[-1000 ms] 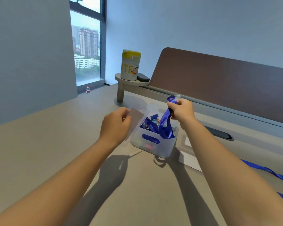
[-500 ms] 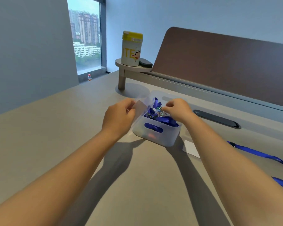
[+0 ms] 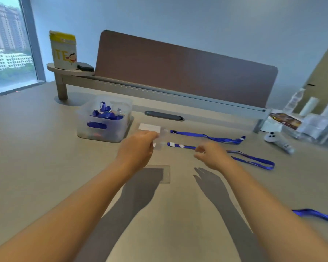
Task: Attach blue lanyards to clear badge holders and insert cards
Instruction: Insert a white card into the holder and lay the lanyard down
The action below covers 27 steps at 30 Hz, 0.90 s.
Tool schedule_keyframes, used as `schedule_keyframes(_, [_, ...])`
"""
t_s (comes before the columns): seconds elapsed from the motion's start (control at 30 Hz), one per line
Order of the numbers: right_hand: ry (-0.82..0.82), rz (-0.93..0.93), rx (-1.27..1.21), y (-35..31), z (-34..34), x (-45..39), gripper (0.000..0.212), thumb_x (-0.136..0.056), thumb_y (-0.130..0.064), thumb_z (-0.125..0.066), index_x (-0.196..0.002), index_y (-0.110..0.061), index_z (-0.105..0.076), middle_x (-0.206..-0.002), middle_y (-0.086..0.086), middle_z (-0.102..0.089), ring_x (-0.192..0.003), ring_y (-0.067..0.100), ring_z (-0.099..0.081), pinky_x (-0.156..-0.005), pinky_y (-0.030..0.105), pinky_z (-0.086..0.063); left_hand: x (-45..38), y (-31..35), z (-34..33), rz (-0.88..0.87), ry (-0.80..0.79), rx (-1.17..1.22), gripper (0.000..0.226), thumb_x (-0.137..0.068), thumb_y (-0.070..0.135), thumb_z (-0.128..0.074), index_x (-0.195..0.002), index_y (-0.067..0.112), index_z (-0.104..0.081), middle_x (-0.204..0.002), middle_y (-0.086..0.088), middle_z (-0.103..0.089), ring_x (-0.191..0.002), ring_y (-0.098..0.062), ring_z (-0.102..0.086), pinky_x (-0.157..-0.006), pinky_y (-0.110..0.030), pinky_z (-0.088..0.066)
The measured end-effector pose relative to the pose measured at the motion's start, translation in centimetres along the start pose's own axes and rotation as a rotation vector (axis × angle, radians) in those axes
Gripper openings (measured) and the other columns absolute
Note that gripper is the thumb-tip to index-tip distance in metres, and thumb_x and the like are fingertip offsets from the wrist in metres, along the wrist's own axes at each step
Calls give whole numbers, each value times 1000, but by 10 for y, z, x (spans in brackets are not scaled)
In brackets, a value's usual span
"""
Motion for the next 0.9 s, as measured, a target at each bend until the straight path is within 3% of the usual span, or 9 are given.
schedule_keyframes(0.13, [-33,-154,-8,71,0,49,39,-89,-20,-53,-126,-9,-54,-130,10,-58,-115,26,-56,-98,35,-44,19,43,-38,-59,-103,-46,37,-93,7,-34,-124,18,-50,-125,-6,-60,-110,-26,-55,-85,-35,-46])
schedule_keyframes(0.33, [-163,-250,-1,132,-8,91,40,-85,-17,-59,-124,-7,-57,-131,10,-56,-120,25,-52,-100,32,-40,37,82,-71,-107,-164,-64,46,-91,4,-33,-130,25,-44,-127,-3,-58,-113,-25,-52,-83,-34,-44])
schedule_keyframes(0.4, [-177,-243,49,140,-11,95,25,-83,-12,-58,-106,-5,-66,-112,13,-63,-107,28,-56,-88,32,-47,38,87,-73,-112,-159,-55,48,-90,2,-34,-131,26,-42,-126,-4,-58,-112,-27,-53,-82,-35,-45])
schedule_keyframes(0.47, [-153,-244,119,143,-13,96,13,-83,-8,-54,-78,-6,-66,-83,15,-58,-84,28,-52,-61,25,-42,36,90,-74,-123,-162,-62,46,-90,3,-34,-130,25,-43,-125,-5,-59,-111,-27,-53,-83,-37,-46])
schedule_keyframes(0.53, [-106,-255,131,145,-14,96,18,-84,-7,-52,-86,-2,-69,-81,17,-56,-77,25,-47,-53,24,-33,35,94,-74,-125,-173,-75,43,-91,4,-34,-128,23,-45,-124,-5,-60,-110,-27,-54,-84,-37,-47])
schedule_keyframes(0.63, [-44,-233,101,145,-14,92,22,-84,-7,-54,-99,-2,-69,-96,18,-63,-82,25,-53,-62,24,-37,34,100,-74,-136,-176,-93,36,-93,10,-34,-125,18,-49,-120,-6,-61,-106,-26,-55,-79,-34,-45])
schedule_keyframes(0.7, [-10,-197,67,142,-13,90,7,-83,-9,-57,-84,-10,-65,-98,14,-61,-83,21,-50,-70,26,-36,34,102,-75,-146,-170,-100,31,-94,13,-35,-118,14,-54,-115,-8,-63,-102,-26,-56,-77,-33,-45])
schedule_keyframes(0.77, [30,-165,-5,137,-16,90,16,-85,-13,-57,-71,-17,-50,-92,7,-57,-82,19,-49,-70,27,-38,33,103,-78,-146,-171,-76,27,-93,12,-36,-108,8,-58,-109,-12,-64,-96,-27,-57,-74,-34,-44])
schedule_keyframes(0.9, [175,-60,-181,117,-16,86,5,-92,-16,-49,-91,-12,-51,-92,8,-61,-87,21,-59,-81,33,-49,29,108,-77,-68,-134,81,21,-91,9,-40,-99,1,-58,-98,-16,-64,-84,-24,-53,-68,-24,-32])
Point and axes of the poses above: each hand's wrist, its own x-axis away from the middle knuckle, its own z-axis out of the back of the hand, y = z × x, the point moved 3 cm from there along -x, towards the middle knuckle
